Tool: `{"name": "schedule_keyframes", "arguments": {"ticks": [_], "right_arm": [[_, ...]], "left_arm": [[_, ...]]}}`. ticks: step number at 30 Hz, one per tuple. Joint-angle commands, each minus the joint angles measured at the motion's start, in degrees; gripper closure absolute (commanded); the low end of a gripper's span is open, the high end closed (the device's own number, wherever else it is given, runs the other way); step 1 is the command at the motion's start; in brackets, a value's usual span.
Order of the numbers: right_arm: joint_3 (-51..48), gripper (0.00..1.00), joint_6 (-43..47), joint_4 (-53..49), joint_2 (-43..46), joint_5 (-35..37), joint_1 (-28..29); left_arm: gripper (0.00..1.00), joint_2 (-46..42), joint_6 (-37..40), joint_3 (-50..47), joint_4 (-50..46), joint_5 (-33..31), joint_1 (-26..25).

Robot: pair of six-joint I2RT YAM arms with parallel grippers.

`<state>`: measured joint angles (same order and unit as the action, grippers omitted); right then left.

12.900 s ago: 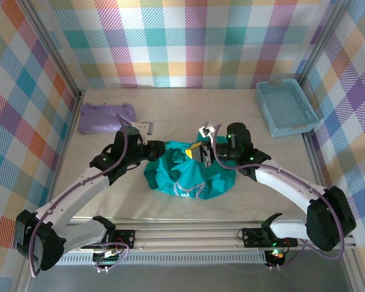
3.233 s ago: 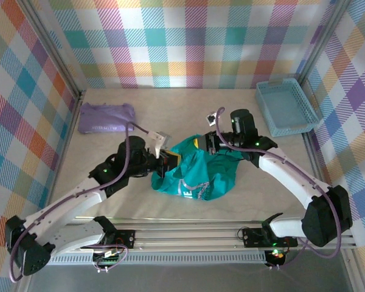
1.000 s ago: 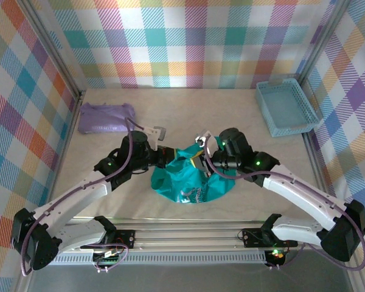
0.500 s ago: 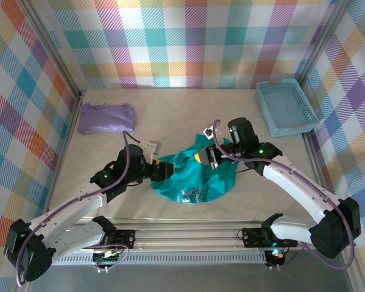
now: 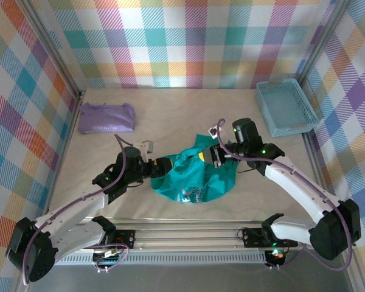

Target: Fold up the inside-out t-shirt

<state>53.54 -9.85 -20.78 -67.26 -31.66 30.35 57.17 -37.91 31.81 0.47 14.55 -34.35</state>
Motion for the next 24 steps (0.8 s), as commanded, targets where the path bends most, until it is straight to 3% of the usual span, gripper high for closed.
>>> {"name": "schedule_keyframes", "arguments": {"ticks": [1, 13, 24], "right_arm": [[-2.6, 1.0, -0.6, 4.7, 2.1, -2.3, -0.4], [-3.1, 1.0, -1.2, 7.4, 2.2, -2.5, -0.4], [-3.4, 1.0, -2.1, 9.6, 1.3, -2.4, -0.4]], "left_arm": [[0.33, 3.3, -15.2, -1.6, 9.6, 4.3, -0.2], [0.34, 11.0, -26.0, -2.4, 18.6, 2.5, -5.3], [0.53, 11.4, -29.2, -3.2, 23.8, 1.7, -7.3]]}}
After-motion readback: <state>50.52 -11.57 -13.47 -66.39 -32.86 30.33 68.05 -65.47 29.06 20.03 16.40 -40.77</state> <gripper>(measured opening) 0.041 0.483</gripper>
